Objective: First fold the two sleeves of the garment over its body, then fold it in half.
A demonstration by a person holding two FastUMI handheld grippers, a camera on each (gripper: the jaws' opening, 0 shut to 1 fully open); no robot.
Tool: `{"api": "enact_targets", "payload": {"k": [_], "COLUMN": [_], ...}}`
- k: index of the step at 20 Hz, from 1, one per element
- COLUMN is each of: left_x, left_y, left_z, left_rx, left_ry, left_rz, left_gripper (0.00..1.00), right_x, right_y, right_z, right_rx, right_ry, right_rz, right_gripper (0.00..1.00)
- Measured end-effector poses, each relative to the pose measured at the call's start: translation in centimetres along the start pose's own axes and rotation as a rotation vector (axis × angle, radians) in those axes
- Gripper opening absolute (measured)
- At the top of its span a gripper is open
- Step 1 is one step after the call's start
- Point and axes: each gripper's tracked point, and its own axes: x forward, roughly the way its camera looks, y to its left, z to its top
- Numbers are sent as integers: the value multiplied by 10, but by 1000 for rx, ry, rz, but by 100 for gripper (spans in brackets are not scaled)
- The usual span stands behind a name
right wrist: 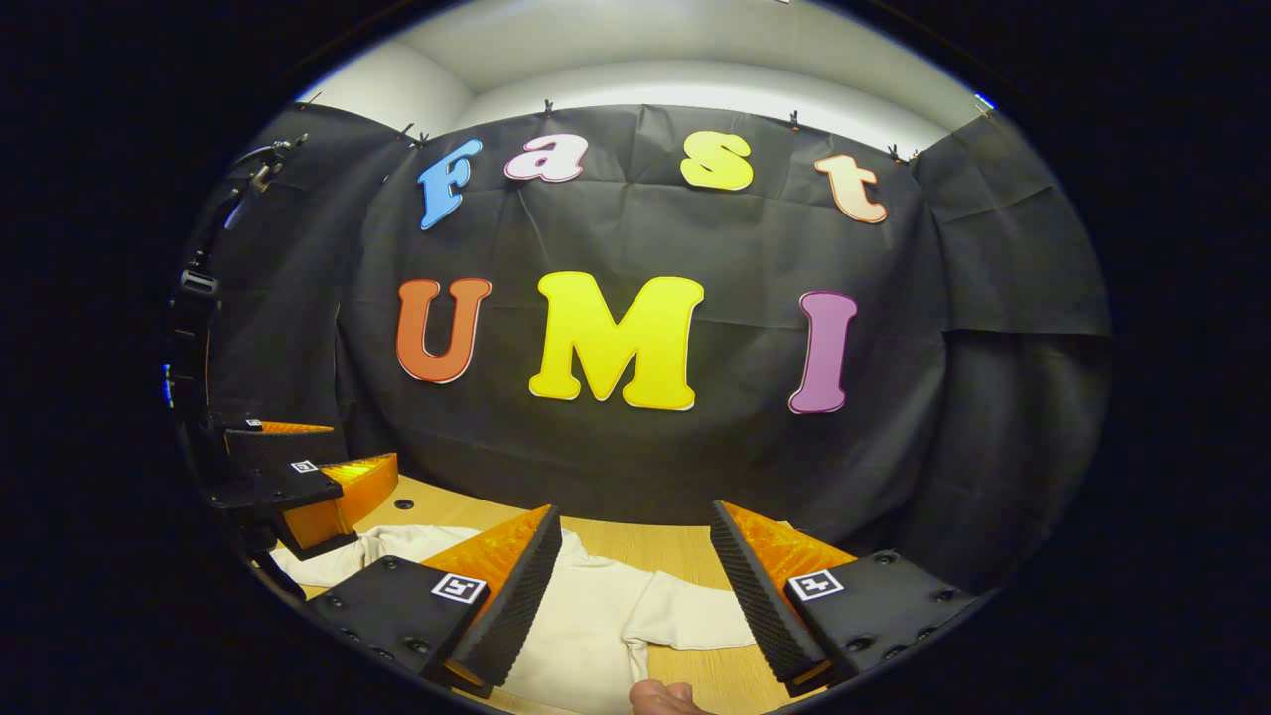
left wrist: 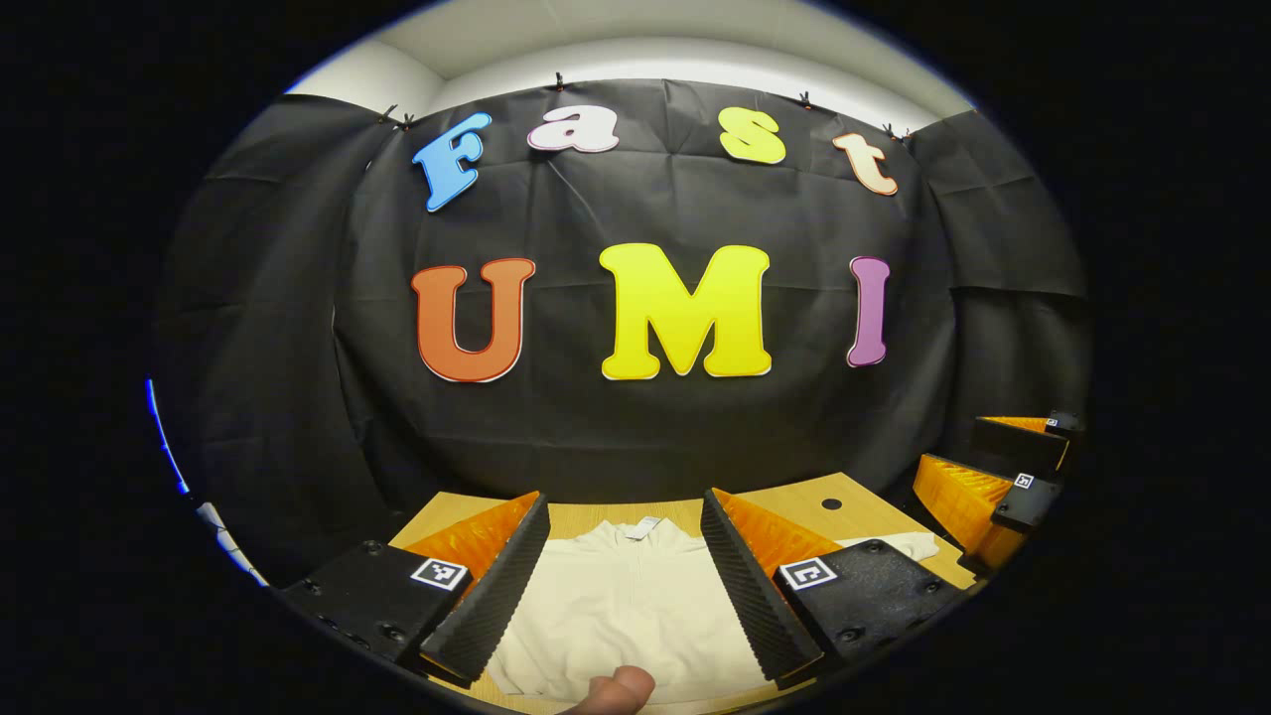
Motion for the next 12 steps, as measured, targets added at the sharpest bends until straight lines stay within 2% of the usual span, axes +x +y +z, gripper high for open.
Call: {"api": "enact_targets", "payload": {"k": [2, 3, 4, 7, 12], "left_x": [2, 3, 5, 6, 6], "left_y": [-1, -2, -5, -12, -29], "left_z": [-1, -2, -3, -4, -11], "left_rx": [0, 0, -2, -1, -12], "left_ry": [4, 9, 12, 14, 27], "left_rz": [7, 6, 2, 6, 35], "left_gripper": [98, 89, 98, 98, 98], "right_x": [0, 1, 2, 6, 31], "right_y": [3, 5, 2, -9, -61], "right_z": [-1, -2, -4, -5, -26], "right_rx": [17, 20, 16, 14, 29], "right_ry": [3, 8, 12, 13, 52], "right_rz": [25, 31, 33, 34, -26], "right_gripper": [94, 94, 94, 94, 94]}}
